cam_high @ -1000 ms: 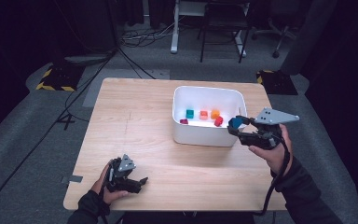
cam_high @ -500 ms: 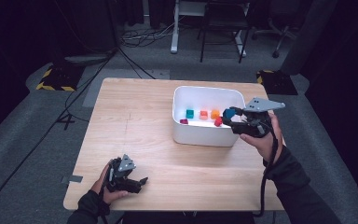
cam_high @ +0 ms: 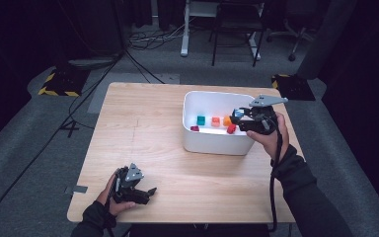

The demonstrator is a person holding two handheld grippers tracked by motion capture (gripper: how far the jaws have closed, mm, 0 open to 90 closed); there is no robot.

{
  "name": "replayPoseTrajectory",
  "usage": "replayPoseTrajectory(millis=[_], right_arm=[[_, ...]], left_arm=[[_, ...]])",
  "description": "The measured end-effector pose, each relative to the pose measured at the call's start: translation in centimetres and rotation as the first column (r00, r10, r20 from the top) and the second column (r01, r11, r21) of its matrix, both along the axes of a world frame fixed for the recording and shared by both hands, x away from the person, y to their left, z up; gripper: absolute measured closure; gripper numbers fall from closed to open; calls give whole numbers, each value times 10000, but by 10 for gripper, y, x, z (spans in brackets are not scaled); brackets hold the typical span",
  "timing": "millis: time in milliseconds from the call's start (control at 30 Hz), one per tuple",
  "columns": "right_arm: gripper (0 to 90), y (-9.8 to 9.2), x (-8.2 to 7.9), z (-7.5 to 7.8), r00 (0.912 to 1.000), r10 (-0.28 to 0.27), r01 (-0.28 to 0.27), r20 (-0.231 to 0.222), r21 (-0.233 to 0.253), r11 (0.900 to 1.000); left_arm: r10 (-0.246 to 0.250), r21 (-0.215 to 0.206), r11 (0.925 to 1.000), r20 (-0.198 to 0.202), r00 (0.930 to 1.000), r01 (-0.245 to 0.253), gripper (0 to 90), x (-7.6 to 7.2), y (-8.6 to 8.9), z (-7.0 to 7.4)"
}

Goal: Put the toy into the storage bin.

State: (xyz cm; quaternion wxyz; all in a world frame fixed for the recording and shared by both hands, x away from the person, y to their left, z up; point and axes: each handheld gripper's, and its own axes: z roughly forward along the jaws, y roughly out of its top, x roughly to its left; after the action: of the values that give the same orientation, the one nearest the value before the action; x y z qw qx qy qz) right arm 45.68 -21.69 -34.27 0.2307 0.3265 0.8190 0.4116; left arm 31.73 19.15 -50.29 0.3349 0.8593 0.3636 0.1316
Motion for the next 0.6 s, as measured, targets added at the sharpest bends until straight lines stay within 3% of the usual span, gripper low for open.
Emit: replayPoseTrajectory(millis=[300,433,600], right_arm=[[474,8,7,-5,9994,-192,182,-273,-382,9991],[411,8,8,-6,9995,-157,147,-279,-345,9993],[440,3,4,-5,9994,-181,175,-286,-198,9997]], left_arm=[[-6,-4,10000,-6,10000,6,102,0,0,0],[-3,-1,10000,-4,10000,3,101,0,0,0],[-4,-5,10000,-5,10000,4,101,0,0,0]])
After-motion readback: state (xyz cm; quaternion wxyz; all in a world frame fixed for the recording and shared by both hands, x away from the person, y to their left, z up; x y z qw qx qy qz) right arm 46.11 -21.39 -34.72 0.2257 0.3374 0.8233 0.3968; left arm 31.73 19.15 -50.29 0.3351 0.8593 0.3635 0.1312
